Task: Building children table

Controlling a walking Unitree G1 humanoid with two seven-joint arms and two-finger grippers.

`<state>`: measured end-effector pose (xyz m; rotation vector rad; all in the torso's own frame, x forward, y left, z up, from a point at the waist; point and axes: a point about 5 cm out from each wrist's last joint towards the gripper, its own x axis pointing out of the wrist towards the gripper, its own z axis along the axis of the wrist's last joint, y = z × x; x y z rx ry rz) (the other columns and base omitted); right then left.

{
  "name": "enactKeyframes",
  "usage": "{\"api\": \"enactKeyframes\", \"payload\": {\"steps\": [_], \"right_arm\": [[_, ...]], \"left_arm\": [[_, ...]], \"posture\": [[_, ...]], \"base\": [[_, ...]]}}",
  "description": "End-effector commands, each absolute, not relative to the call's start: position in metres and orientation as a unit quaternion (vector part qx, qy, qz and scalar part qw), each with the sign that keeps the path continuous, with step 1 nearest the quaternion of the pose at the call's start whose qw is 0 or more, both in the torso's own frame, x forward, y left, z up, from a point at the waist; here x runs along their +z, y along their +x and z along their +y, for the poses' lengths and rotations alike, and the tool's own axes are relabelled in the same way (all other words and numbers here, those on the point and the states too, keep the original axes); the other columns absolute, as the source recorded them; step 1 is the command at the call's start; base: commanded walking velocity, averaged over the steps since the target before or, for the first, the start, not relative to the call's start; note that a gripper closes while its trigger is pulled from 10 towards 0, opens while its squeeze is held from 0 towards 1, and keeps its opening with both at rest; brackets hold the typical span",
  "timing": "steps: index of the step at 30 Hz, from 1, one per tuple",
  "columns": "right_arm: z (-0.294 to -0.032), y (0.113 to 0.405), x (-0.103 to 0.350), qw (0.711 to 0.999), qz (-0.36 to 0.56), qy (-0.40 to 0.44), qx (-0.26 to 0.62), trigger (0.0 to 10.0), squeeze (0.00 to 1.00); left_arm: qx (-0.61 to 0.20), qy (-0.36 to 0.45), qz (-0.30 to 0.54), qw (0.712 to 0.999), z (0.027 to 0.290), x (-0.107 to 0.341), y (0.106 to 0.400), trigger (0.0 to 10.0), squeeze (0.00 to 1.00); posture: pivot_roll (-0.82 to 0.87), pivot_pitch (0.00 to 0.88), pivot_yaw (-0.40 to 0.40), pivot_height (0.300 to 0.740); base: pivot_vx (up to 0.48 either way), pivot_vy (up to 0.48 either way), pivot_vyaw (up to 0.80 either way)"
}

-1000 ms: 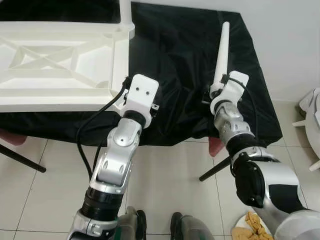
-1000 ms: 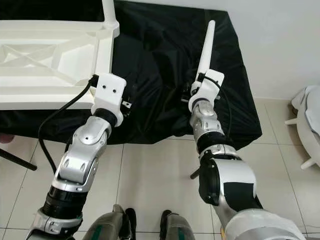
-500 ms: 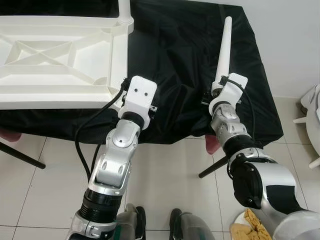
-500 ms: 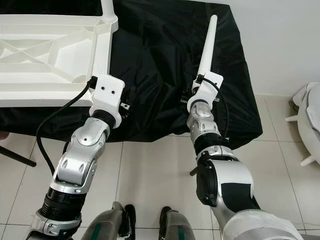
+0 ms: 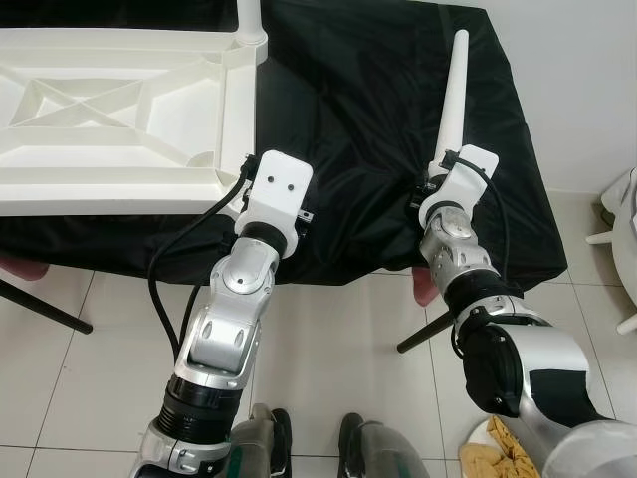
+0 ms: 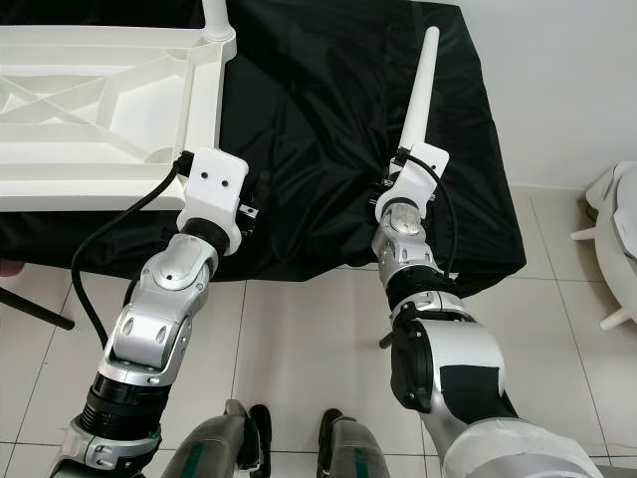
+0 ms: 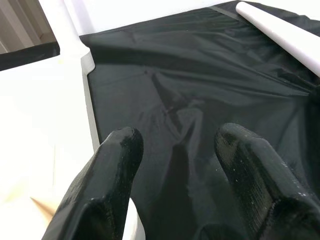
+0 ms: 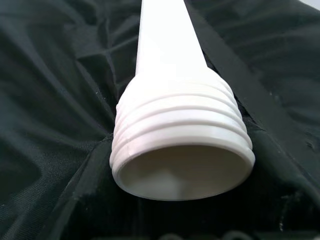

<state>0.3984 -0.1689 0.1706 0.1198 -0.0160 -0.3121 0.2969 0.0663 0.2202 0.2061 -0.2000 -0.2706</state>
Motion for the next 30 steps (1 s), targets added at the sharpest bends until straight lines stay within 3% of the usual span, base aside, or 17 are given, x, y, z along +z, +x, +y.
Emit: {"api": "enactKeyframes", "payload": {"steps": [1, 2, 10, 22, 23, 24, 25, 30], "right_arm": [[-0.18, 0.393, 0.165, 0.987, -0.028, 0.034, -0.157, 4.2, 0.0], [-0.18, 0.391, 0.167, 0.988, -0.05, 0.033, -0.144, 10.0, 0.0], [-0.185, 0.371, 0.173, 0.98, -0.163, 0.048, -0.1, 10.0, 0.0], [-0.175, 0.341, 0.173, 0.971, -0.236, 0.018, -0.039, 10.0, 0.0], [-0.172, 0.338, 0.174, 0.969, -0.243, 0.016, -0.031, 10.0, 0.0], [-0.172, 0.338, 0.174, 0.969, -0.243, 0.016, -0.031, 10.0, 0.0], [-0.169, 0.332, 0.177, 0.966, -0.259, 0.012, -0.014, 10.0, 0.0], [-0.164, 0.326, 0.186, 0.958, -0.286, 0.003, 0.022, 10.0, 0.0]], "left_arm": [[-0.144, 0.108, -0.098, 0.979, 0.064, 0.219, 0.299, 10.0, 0.0], [-0.145, 0.103, -0.1, 0.979, 0.064, 0.221, 0.301, 10.0, 0.0], [-0.154, 0.071, -0.103, 0.98, 0.068, 0.228, 0.314, 10.0, 0.0], [-0.209, -0.018, -0.103, 0.972, 0.067, 0.238, 0.331, 10.0, 0.0], [-0.226, -0.03, -0.103, 0.968, 0.064, 0.24, 0.333, 10.0, 0.71], [-0.226, -0.03, -0.103, 0.968, 0.064, 0.24, 0.333, 10.0, 0.71], [-0.26, -0.074, -0.097, 0.958, 0.057, 0.243, 0.335, 10.0, 1.0], [-0.311, -0.158, -0.083, 0.934, 0.048, 0.249, 0.335, 10.0, 1.0]], "posture": [[0.12, 0.199, 0.001, 0.74], [0.11, 0.193, 0.004, 0.74], [0.06, 0.154, 0.016, 0.74], [0.0, 0.1, 0.031, 0.74], [-0.01, 0.085, 0.031, 0.74], [-0.01, 0.085, 0.031, 0.74], [-0.01, 0.07, 0.035, 0.74], [-0.01, 0.061, 0.037, 0.74]], "base": [[0.0, 0.0, 0.0], [0.0, 0.0, 0.0], [0.0, 0.0, 0.0], [0.0, 0.0, 0.0], [0.0, 0.0, 0.0], [0.0, 0.0, 0.0], [0.0, 0.0, 0.0], [0.0, 0.0, 0.0]]}}
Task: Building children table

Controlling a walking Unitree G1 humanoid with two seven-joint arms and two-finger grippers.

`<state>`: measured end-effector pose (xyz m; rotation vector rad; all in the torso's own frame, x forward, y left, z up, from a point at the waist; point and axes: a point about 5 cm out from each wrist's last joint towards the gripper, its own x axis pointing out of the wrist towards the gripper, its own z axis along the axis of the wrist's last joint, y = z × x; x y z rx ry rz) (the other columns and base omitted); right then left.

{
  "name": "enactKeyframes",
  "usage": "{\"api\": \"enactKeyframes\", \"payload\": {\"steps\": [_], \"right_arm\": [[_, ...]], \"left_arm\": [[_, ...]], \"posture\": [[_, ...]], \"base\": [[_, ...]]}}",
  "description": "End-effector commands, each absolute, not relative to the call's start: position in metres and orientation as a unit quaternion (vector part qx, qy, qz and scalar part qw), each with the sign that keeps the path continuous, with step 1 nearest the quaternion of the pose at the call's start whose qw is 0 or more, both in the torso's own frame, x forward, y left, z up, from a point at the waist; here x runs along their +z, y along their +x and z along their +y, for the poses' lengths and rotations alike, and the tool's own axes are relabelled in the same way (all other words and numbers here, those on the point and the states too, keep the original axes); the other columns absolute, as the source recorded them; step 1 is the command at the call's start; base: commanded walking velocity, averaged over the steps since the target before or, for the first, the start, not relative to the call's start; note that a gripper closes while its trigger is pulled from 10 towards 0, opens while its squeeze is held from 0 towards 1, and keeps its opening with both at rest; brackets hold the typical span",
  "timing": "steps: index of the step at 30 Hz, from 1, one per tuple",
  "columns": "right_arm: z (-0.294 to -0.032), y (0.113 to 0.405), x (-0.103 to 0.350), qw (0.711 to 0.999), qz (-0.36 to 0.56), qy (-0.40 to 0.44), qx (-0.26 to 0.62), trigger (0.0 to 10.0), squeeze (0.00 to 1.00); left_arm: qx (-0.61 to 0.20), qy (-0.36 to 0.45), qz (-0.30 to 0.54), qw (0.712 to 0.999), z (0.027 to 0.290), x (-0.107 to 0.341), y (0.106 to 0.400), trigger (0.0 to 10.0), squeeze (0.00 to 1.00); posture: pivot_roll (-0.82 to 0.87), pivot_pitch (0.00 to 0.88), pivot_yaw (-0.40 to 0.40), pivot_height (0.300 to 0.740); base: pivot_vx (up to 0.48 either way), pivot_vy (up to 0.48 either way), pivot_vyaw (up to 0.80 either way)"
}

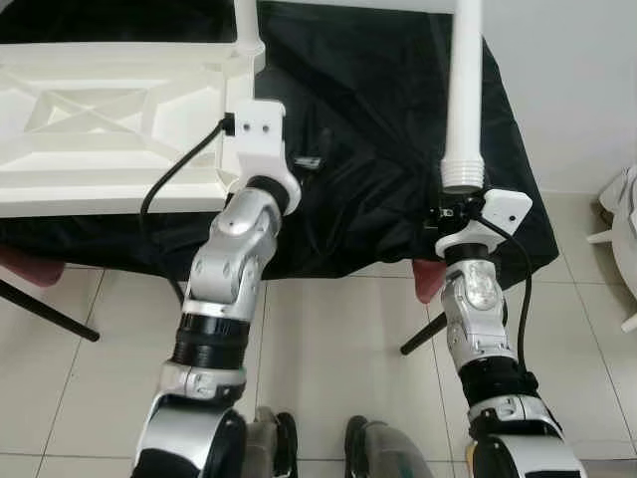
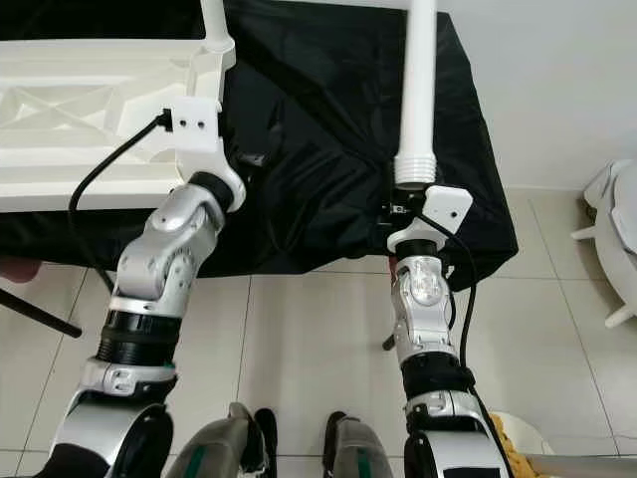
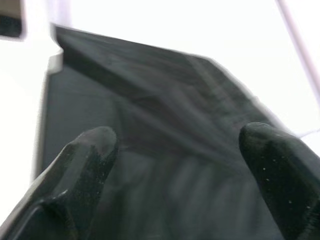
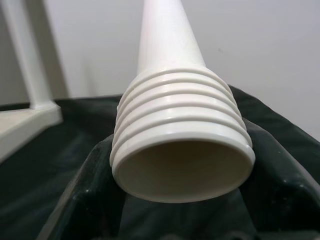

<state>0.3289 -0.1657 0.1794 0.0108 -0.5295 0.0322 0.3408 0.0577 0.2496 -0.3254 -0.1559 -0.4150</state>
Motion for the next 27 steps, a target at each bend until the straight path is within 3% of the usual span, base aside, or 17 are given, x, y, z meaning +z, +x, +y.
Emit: {"api": "enactKeyframes", "payload": {"steps": [1, 6, 7, 8, 9, 15, 18, 22, 27], "right_arm": [[-0.163, 0.325, 0.188, 0.957, -0.289, 0.0, 0.029, 10.0, 0.0], [-0.159, 0.324, 0.192, 0.953, -0.298, -0.011, 0.054, 10.0, 0.0], [-0.155, 0.323, 0.195, 0.951, -0.301, -0.016, 0.074, 10.0, 0.0], [-0.151, 0.322, 0.196, 0.949, -0.301, -0.022, 0.093, 10.0, 0.0], [-0.151, 0.322, 0.196, 0.949, -0.301, -0.022, 0.093, 10.0, 0.0], [-0.135, 0.314, 0.186, 0.945, -0.279, -0.028, 0.168, 10.0, 0.0], [-0.131, 0.312, 0.183, 0.944, -0.274, -0.029, 0.18, 10.0, 0.0], [-0.122, 0.307, 0.177, 0.941, -0.259, -0.026, 0.214, 10.0, 0.0], [-0.116, 0.304, 0.176, 0.936, -0.259, -0.031, 0.237, 10.0, 0.0]], "left_arm": [[-0.321, -0.175, -0.08, 0.927, 0.047, 0.25, 0.335, 10.0, 1.0], [-0.353, -0.207, -0.061, 0.91, 0.043, 0.254, 0.336, 10.0, 1.0], [-0.389, -0.227, -0.051, 0.891, 0.039, 0.258, 0.334, 10.0, 1.0], [-0.422, -0.24, -0.046, 0.873, 0.035, 0.263, 0.332, 10.0, 0.0], [-0.422, -0.24, -0.046, 0.873, 0.035, 0.263, 0.332, 10.0, 0.0], [-0.519, -0.295, -0.029, 0.802, 0.025, 0.278, 0.323, 10.0, 0.0], [-0.531, -0.299, -0.026, 0.793, 0.025, 0.279, 0.321, 10.0, 0.0], [-0.584, -0.303, -0.029, 0.752, 0.023, 0.289, 0.311, 10.0, 0.0], [-0.597, -0.308, -0.025, 0.74, 0.023, 0.295, 0.31, 10.0, 0.0]], "posture": [[-0.01, 0.059, 0.037, 0.74], [-0.01, 0.051, 0.034, 0.74], [-0.01, 0.048, 0.033, 0.74], [-0.01, 0.046, 0.031, 0.74], [-0.01, 0.046, 0.031, 0.74], [-0.01, 0.045, 0.026, 0.74], [-0.01, 0.045, 0.026, 0.74], [-0.01, 0.048, 0.028, 0.74], [-0.01, 0.053, 0.031, 0.74]], "base": [[0.0, 0.0, 0.0], [0.0, 0.0, 0.0], [0.0, 0.0, 0.0], [0.0, 0.0, 0.0], [0.0, 0.0, 0.0], [0.0, 0.0, 0.0], [0.0, 0.0, 0.0], [0.0, 0.0, 0.0], [0.0, 0.0, 0.0]]}}
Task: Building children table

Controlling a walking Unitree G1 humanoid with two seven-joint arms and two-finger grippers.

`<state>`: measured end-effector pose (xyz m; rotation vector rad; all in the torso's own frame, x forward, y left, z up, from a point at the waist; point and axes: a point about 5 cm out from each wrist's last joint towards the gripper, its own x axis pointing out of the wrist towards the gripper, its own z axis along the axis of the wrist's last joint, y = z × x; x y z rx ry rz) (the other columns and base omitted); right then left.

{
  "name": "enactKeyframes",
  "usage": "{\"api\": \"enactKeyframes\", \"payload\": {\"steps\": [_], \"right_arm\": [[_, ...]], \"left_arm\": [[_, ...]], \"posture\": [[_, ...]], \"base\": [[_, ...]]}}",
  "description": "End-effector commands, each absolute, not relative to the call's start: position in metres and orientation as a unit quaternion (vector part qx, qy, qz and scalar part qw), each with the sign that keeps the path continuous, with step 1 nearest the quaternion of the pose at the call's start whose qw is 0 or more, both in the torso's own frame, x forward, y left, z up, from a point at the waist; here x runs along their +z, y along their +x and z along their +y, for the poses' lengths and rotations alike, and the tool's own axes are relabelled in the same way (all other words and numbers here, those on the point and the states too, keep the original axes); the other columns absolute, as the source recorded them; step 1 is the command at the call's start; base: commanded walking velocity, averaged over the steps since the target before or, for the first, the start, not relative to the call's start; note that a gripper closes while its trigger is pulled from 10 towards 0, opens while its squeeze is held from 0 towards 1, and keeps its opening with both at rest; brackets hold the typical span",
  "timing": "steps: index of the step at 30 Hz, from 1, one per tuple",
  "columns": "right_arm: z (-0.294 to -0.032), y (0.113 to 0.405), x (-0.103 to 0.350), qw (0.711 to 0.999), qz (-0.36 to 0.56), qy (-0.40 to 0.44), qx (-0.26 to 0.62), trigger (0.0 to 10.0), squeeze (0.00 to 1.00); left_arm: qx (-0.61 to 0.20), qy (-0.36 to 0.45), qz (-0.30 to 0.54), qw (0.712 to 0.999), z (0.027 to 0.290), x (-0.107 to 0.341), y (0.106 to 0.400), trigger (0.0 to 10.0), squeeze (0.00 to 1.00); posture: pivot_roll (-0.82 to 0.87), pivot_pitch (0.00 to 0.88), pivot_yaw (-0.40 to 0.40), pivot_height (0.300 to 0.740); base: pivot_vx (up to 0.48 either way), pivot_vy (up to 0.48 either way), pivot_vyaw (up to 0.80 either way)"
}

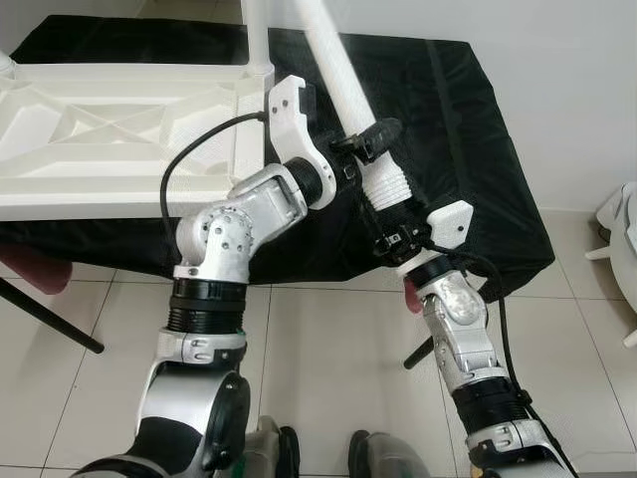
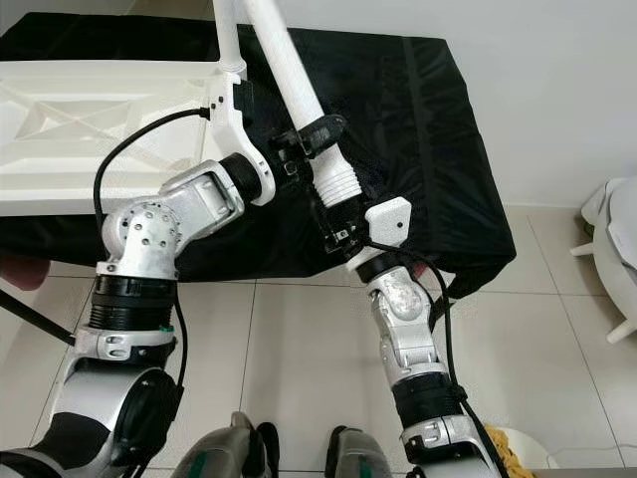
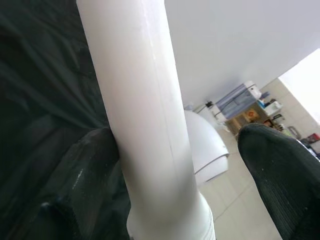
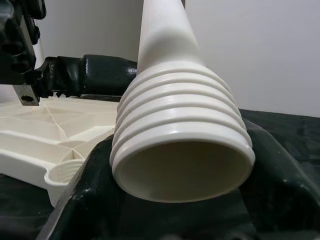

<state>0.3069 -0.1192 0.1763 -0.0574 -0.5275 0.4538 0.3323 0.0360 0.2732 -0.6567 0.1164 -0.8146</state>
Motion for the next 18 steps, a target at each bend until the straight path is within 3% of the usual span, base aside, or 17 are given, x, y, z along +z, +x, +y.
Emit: {"api": "enactKeyframes", "payload": {"steps": [1, 18], "right_arm": [[-0.116, 0.304, 0.176, 0.936, -0.259, -0.031, 0.237, 10.0, 0.0], [-0.117, 0.269, 0.174, 0.923, -0.272, -0.059, 0.264, 10.0, 0.0]], "left_arm": [[-0.597, -0.308, -0.025, 0.74, 0.023, 0.295, 0.31, 10.0, 0.0], [-0.532, -0.289, -0.004, 0.796, 0.048, 0.308, 0.348, 10.0, 0.0]], "posture": [[-0.01, 0.053, 0.031, 0.74], [-0.03, 0.065, 0.067, 0.74]], "base": [[0.0, 0.0, 0.0], [0.0, 0.0, 0.0]]}}
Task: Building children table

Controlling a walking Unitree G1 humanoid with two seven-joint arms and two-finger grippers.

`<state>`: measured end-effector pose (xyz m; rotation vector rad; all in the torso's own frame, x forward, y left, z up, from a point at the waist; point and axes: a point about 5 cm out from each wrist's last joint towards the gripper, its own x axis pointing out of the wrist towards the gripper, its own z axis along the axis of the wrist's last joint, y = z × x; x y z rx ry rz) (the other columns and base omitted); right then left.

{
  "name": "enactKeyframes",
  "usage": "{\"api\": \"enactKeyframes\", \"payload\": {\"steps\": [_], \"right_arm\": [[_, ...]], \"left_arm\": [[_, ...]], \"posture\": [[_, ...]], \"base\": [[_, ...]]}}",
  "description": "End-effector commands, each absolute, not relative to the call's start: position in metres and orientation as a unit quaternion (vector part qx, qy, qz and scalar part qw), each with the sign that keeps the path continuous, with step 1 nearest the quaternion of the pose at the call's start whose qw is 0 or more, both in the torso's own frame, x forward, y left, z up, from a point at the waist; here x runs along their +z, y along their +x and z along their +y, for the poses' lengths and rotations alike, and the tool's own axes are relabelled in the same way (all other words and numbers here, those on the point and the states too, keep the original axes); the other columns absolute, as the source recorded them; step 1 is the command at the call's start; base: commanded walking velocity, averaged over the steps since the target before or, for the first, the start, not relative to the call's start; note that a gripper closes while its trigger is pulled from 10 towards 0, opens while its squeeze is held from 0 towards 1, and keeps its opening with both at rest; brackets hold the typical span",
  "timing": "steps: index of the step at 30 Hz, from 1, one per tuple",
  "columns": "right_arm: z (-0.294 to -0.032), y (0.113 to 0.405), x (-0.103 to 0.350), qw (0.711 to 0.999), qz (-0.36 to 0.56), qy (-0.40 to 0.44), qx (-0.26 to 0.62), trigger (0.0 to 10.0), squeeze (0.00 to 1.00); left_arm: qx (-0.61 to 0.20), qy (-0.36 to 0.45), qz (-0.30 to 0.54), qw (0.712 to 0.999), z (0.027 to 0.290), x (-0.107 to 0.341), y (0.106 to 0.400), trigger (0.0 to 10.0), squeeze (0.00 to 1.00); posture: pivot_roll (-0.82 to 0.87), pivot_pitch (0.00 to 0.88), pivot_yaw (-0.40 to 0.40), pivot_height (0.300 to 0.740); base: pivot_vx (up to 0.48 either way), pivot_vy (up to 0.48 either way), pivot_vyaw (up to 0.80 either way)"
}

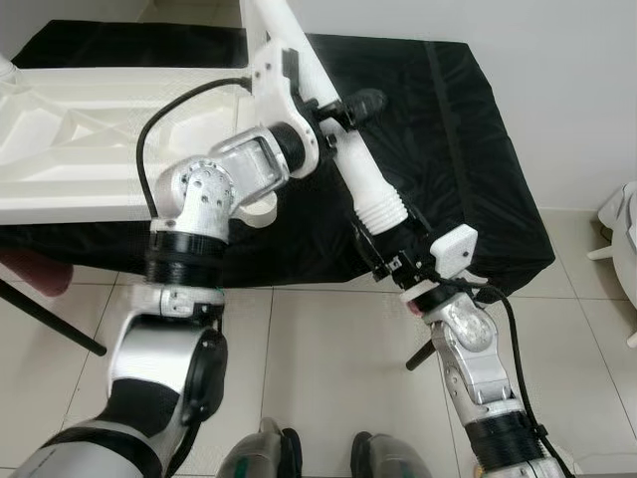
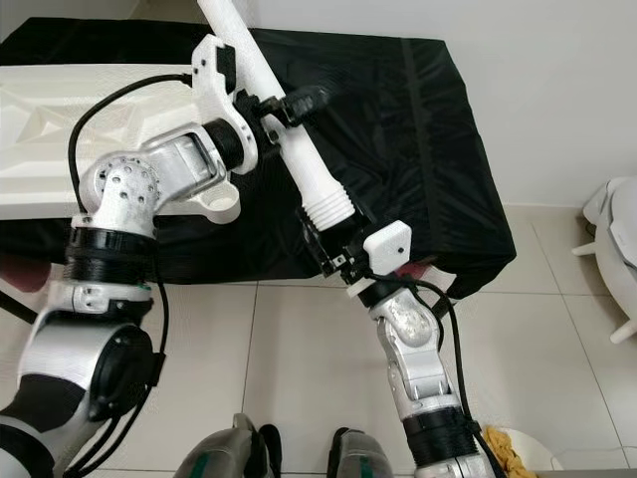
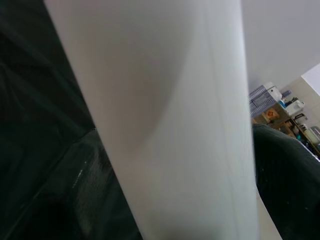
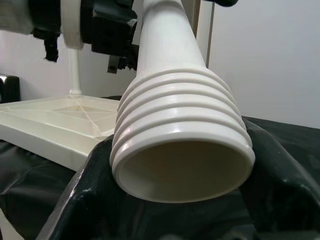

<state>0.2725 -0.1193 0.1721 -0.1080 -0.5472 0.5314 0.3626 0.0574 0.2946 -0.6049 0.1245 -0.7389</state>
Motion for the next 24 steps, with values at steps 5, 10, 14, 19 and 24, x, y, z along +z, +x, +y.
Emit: {"api": "enactKeyframes", "payload": {"steps": [5, 10, 14, 19, 24], "right_arm": [[-0.119, 0.261, 0.169, 0.925, -0.266, -0.067, 0.264, 10.0, 0.0], [-0.121, 0.255, 0.165, 0.926, -0.258, -0.075, 0.264, 10.0, 0.0], [-0.125, 0.251, 0.162, 0.928, -0.253, -0.08, 0.262, 10.0, 0.0], [-0.131, 0.243, 0.158, 0.93, -0.242, -0.088, 0.261, 10.0, 0.0], [-0.133, 0.239, 0.154, 0.932, -0.235, -0.09, 0.26, 10.0, 0.0]], "left_arm": [[-0.519, -0.284, -0.002, 0.806, 0.054, 0.311, 0.354, 10.0, 0.0], [-0.513, -0.281, 0.0, 0.811, 0.058, 0.313, 0.357, 9.8, 0.0], [-0.504, -0.281, 0.004, 0.816, 0.059, 0.312, 0.36, 10.0, 0.0], [-0.489, -0.288, 0.007, 0.823, 0.064, 0.313, 0.365, 10.0, 0.0], [-0.485, -0.291, 0.007, 0.825, 0.065, 0.314, 0.367, 10.0, 0.0]], "posture": [[-0.03, 0.068, 0.072, 0.74], [-0.03, 0.07, 0.077, 0.74], [-0.03, 0.073, 0.079, 0.74], [-0.03, 0.077, 0.08, 0.74], [-0.03, 0.082, 0.083, 0.74]], "base": [[0.0, 0.0, 0.0], [0.0, 0.0, 0.0], [0.0, 0.0, 0.0], [0.0, 0.0, 0.0], [0.0, 0.0, 0.0]]}}
